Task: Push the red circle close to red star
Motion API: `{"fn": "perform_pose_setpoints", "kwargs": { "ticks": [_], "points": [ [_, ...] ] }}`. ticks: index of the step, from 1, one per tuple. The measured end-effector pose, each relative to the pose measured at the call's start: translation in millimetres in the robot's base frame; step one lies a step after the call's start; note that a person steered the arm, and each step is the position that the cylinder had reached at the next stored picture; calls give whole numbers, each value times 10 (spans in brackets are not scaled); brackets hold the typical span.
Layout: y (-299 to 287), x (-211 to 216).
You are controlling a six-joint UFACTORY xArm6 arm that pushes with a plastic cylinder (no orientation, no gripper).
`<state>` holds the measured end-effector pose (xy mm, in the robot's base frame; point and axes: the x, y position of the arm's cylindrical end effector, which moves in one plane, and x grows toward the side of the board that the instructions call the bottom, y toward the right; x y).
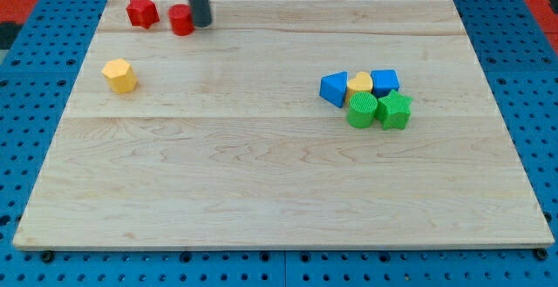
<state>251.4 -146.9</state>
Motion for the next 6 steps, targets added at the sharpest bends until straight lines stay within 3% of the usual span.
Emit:
{"fn": "perform_pose_setpoints", "kwargs": {
  "ticks": [1, 2, 5, 6],
  "points": [
    [-230, -82],
    [186, -105],
    [711, -263],
    [1405, -258]
  ]
}}
